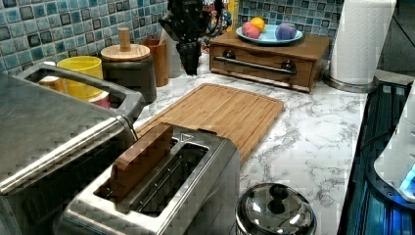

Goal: Turn on the toaster.

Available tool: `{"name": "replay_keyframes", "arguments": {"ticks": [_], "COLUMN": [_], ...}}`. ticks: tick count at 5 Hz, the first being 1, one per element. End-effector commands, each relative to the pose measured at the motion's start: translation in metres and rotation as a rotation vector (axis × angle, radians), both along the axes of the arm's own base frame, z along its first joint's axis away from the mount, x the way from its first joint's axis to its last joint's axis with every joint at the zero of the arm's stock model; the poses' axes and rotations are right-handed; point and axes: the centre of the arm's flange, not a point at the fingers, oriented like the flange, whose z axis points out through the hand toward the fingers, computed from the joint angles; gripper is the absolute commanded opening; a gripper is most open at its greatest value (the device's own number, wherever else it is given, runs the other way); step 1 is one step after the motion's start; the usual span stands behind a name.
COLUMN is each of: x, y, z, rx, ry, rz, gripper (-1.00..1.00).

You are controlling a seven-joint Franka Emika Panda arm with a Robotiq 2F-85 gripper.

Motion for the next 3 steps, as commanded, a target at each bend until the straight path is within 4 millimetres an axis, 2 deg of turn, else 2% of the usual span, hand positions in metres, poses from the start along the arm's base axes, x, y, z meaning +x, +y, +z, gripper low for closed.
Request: {"name": "replay_keyframes", "arguments": {"ticks": [1, 2, 3], "x": [-0.056, -0.075, -0.090], "y": [0.072, 0.110, 0.136], "z": [0.050, 0.038, 0.032], "rx": [0.074, 0.096, 0.114], "ry": [-0.108, -0.026, -0.001], "rz": [0.216, 0.342, 0.416], "gripper": [-1.00, -1.00, -1.00]}}
